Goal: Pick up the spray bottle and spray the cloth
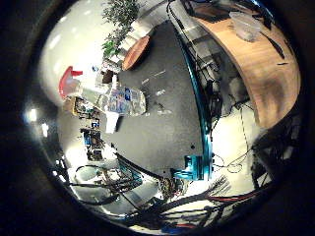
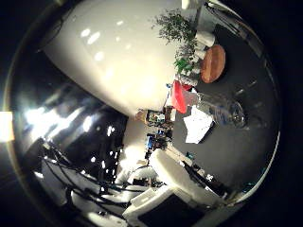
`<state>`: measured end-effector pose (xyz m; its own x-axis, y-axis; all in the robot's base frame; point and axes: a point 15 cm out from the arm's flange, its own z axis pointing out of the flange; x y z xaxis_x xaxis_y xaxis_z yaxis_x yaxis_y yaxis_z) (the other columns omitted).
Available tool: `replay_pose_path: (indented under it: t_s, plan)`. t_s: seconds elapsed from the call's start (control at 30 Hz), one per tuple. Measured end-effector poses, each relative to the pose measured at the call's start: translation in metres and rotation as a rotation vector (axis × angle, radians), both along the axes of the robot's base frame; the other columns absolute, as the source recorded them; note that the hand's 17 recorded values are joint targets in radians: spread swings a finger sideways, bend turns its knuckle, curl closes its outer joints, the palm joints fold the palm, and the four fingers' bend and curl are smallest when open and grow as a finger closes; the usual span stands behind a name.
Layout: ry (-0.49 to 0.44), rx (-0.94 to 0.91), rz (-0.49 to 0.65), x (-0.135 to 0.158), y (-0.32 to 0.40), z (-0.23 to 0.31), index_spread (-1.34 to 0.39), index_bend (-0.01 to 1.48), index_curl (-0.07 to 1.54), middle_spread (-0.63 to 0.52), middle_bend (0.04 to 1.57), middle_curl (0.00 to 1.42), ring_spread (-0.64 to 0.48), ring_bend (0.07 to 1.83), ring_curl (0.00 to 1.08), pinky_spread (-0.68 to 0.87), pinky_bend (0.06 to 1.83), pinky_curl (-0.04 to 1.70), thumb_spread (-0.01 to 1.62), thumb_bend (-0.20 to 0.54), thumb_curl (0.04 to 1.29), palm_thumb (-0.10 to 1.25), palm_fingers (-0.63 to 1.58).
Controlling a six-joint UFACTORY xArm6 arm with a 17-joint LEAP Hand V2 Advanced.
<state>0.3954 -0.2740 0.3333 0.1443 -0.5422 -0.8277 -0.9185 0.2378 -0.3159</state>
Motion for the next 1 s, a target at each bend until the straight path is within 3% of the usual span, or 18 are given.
replay_pose_path:
  t_s: [0.57, 1.0]
  plan:
    - [-0.018, 0.062, 0.157, 0.053, 0.073, -0.016, -0.21, 0.16, 0.28, 0.13, 0.19, 0.3, 0.09, 0.21, 0.28, 0.25, 0.28, 0.34, 1.12, -0.02, 0.28, 0.52, 0.0]
    - [0.03, 0.066, 0.298, 0.07, 0.127, -0.041, -0.26, 0.15, 0.25, 0.12, 0.18, 0.28, 0.09, 0.2, 0.28, 0.26, 0.31, 0.34, 1.06, -0.022, 0.29, 0.55, -0.04]
